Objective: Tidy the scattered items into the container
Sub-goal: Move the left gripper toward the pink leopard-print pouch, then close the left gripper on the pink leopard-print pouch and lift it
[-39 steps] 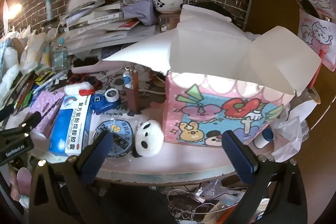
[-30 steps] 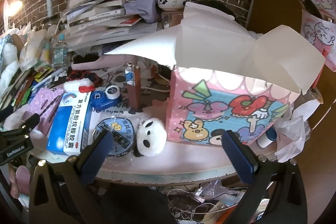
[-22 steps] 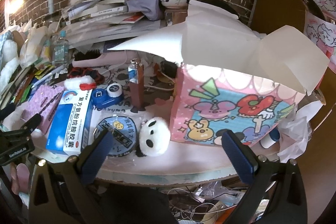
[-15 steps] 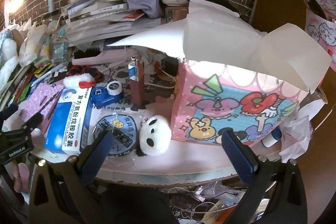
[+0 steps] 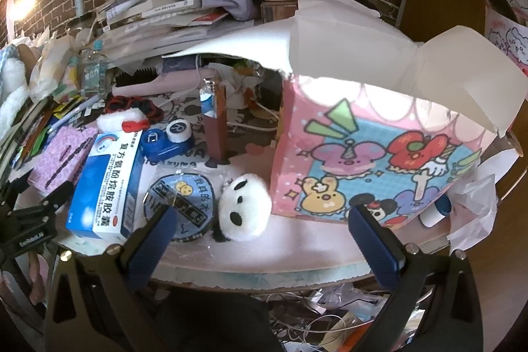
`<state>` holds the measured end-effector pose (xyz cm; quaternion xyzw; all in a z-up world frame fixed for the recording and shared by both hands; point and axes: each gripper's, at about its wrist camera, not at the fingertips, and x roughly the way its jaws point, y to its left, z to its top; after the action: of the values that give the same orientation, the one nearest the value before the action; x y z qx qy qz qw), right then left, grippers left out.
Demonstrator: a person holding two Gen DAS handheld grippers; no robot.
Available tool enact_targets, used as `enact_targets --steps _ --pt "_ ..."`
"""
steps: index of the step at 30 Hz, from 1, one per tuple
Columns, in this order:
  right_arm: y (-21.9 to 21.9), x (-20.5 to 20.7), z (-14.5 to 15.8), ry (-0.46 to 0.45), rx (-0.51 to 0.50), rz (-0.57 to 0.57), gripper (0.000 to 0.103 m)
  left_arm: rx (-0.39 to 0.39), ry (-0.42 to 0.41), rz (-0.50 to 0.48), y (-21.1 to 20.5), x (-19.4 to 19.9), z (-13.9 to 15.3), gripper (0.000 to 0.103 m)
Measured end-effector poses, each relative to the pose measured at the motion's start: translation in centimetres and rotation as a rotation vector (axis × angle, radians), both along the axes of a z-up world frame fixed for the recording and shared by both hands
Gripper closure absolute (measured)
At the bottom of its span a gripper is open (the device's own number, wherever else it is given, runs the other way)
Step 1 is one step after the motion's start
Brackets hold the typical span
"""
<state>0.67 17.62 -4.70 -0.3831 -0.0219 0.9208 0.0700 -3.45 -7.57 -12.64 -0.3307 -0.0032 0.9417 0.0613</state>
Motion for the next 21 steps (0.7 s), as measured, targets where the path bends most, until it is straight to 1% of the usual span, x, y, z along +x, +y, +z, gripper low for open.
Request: enact_targets --steps 2,12,14,21 --pt "0.1 -0.1 -0.3 -0.005 -0.004 0.001 0.0 -0.014 0.002 0.005 0.2 -0.2 -0.2 0.0" --pt "0.9 -0.7 -1.1 -0.021 -0.02 -0.007 0.0 -0.009 0.006 -0.002 0.3 -1.1 -0.2 0.0" --pt "1.0 -0.8 -1.1 -0.023 -0.023 -0.009 0.0 -0.01 0.01 0.0 0.3 -1.1 -0.2 0.003" --pt "1.0 -0.8 -1.2 -0.023 -0.025 -0.005 0.0 -0.013 0.015 0.003 0.3 -1.0 -0.2 0.006"
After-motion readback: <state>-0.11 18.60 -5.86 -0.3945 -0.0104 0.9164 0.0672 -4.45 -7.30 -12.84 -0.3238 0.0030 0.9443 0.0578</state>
